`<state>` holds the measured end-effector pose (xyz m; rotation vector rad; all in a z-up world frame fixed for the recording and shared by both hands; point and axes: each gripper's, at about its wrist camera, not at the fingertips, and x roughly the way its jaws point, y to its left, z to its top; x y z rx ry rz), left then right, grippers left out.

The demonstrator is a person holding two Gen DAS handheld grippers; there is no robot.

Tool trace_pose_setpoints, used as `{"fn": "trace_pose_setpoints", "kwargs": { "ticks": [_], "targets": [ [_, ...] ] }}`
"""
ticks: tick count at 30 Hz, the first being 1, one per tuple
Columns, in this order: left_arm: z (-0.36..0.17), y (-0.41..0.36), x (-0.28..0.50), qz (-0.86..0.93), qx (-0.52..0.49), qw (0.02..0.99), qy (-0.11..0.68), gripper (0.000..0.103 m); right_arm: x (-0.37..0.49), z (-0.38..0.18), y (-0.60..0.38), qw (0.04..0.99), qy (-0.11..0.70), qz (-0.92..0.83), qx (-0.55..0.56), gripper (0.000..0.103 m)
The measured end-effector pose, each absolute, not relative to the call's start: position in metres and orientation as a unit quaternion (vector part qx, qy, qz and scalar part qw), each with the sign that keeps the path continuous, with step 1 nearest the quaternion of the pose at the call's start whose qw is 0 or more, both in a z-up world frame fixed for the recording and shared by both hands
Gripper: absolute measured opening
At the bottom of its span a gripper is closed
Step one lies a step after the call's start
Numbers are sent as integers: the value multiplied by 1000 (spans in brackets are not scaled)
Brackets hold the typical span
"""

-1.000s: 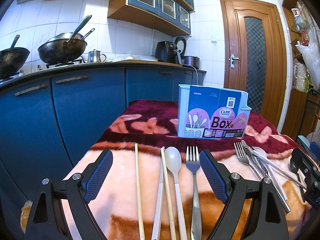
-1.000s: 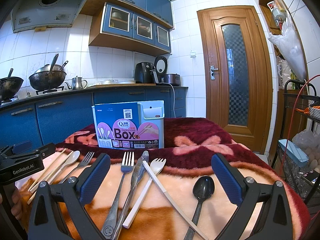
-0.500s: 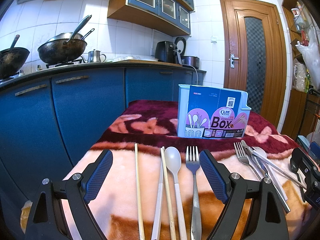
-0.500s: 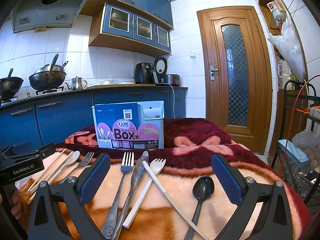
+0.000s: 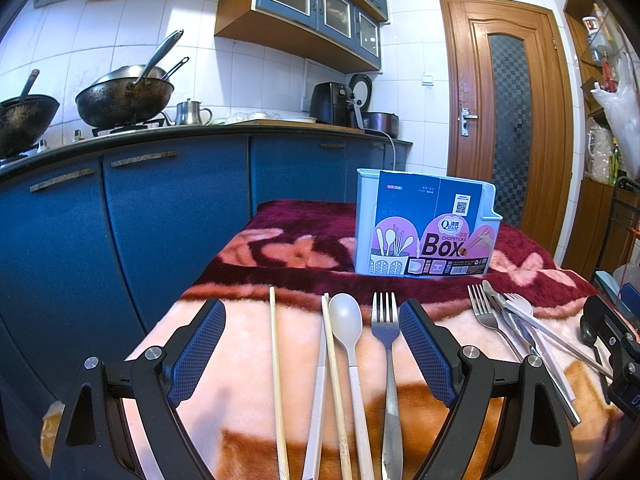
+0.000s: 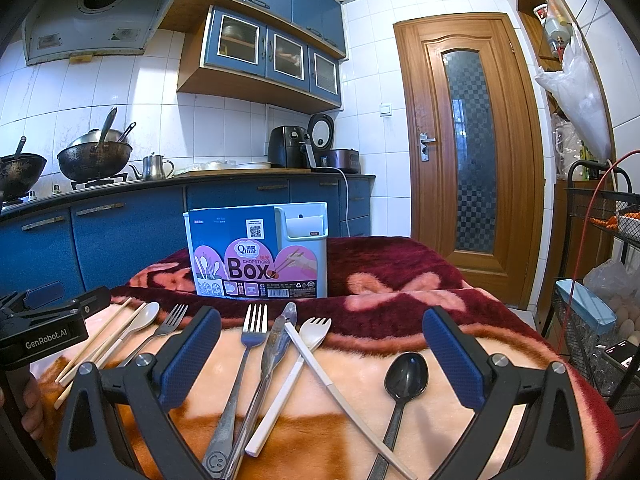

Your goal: Organize utensils

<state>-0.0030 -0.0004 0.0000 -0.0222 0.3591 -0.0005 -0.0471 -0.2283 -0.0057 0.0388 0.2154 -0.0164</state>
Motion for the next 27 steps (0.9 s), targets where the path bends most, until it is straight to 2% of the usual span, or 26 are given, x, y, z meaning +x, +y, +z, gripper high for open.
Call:
{"fn": "trace_pose_setpoints", "kwargs": {
  "ticks": [27],
  "targets": [
    [3,0,-5,2,-10,983,181,89,-43,-5,-233,992,123,1,33,103]
  ]
}}
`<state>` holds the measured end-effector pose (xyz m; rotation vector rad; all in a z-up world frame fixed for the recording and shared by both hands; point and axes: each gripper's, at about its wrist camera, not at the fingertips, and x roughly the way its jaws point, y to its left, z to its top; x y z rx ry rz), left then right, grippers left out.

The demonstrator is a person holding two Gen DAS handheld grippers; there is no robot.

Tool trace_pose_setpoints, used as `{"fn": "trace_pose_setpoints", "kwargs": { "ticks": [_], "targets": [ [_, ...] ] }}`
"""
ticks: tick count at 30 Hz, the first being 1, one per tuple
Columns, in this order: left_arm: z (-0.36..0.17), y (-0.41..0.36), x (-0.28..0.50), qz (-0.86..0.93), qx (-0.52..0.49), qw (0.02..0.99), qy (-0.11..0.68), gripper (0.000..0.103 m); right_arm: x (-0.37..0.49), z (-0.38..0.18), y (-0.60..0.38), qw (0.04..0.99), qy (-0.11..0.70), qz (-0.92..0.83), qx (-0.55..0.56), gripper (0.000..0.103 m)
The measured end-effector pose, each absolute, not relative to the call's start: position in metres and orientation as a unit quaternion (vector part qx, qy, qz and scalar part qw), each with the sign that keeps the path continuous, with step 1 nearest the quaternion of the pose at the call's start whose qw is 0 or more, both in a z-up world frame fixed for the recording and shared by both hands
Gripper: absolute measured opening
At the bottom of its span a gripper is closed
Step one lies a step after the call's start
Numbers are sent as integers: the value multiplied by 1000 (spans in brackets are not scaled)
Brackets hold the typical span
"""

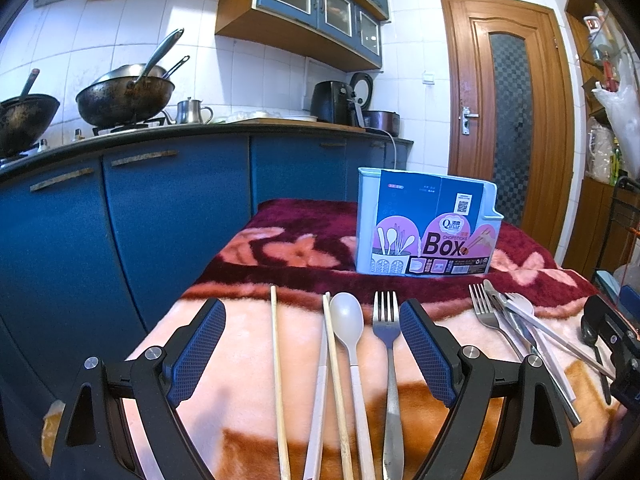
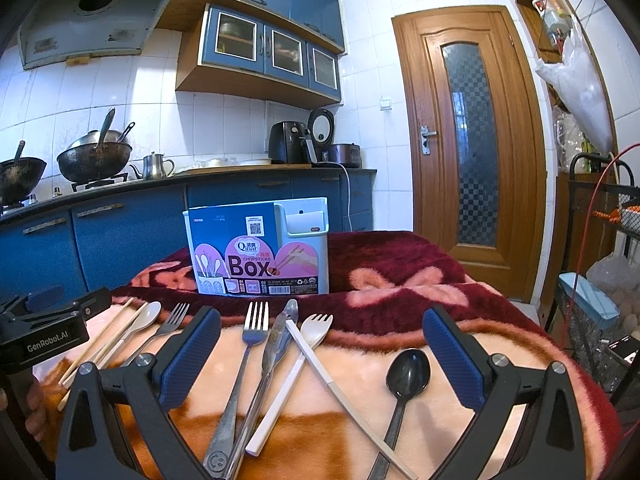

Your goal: Organize utensils

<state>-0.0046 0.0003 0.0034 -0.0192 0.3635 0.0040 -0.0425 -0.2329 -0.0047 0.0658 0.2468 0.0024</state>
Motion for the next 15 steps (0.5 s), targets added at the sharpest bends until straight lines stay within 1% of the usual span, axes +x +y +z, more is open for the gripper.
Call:
{"fn": "trace_pose_setpoints", "kwargs": {
  "ticks": [9,12,15],
  "targets": [
    [16,6,-4,5,-7,981,194,89,-37,10,-246,983,180,6,39,103],
    [24,9,-3,8,4,980,199,89,-34,19,-256,977,211,5,39,103],
    [30,12,1,5,8,975,220,89,-29,25,-269,967,249,4,43,103]
  ]
}}
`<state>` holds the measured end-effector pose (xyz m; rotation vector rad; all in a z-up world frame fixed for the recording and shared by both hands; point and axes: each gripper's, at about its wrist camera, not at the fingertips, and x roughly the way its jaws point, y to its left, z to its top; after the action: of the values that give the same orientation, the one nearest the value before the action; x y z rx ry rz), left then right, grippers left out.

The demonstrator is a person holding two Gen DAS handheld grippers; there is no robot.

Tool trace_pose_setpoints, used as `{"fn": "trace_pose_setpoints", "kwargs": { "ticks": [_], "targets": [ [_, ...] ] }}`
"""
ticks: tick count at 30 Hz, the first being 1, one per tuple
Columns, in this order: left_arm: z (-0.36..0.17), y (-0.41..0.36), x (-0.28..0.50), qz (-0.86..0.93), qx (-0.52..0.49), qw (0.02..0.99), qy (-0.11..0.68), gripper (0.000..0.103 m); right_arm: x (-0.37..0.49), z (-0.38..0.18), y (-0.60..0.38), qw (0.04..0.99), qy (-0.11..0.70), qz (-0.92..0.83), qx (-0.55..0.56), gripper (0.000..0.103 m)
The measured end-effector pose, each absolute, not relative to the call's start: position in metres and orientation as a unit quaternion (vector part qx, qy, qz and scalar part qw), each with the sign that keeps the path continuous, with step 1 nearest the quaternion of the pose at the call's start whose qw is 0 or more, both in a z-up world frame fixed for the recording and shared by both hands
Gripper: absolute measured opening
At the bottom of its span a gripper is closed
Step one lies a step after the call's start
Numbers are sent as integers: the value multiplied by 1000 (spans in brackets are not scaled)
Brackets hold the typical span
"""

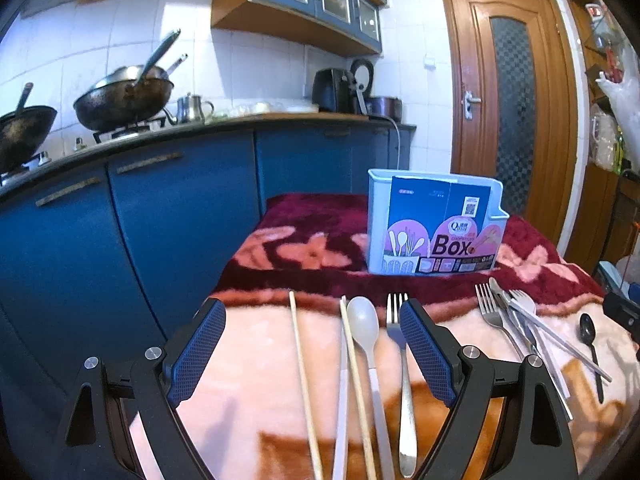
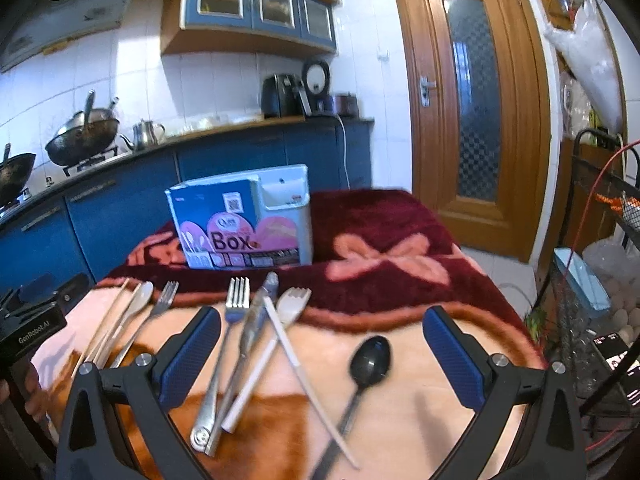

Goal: Organize utensils
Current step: 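Grasp a wooden chopstick with the left tool while the right tool grasps the black spoon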

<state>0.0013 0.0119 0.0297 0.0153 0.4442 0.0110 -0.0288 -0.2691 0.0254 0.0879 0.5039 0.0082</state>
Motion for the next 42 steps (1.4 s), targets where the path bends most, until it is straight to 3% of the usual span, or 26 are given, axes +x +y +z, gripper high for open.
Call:
{"fn": "trace_pose_setpoints", "kwargs": {
  "ticks": [9,17,26,29,33,37,42],
  "targets": [
    [34,29,23,7,7,957,291,89,-16,24,-288,939,343,-4,16,100],
    [18,43,59,1,3,922,388,89,2,11,-297,905,424,9,20,77],
    [2,42,89,-20,17,891,454,87,31,-2,-303,867,495,37,36,58],
    [0,41,97,-29,19,882,470,81,38,-8,-308,855,513,45,59,53],
    [-3,39,107,-43,20,873,486,64,42,-9,-313,852,516,50,71,45],
    [-8,37,121,-63,11,859,509,47,46,-10,-318,849,518,54,84,30],
    [-16,34,136,-71,12,840,537,45,49,-10,-320,849,517,65,90,30]
  ]
}}
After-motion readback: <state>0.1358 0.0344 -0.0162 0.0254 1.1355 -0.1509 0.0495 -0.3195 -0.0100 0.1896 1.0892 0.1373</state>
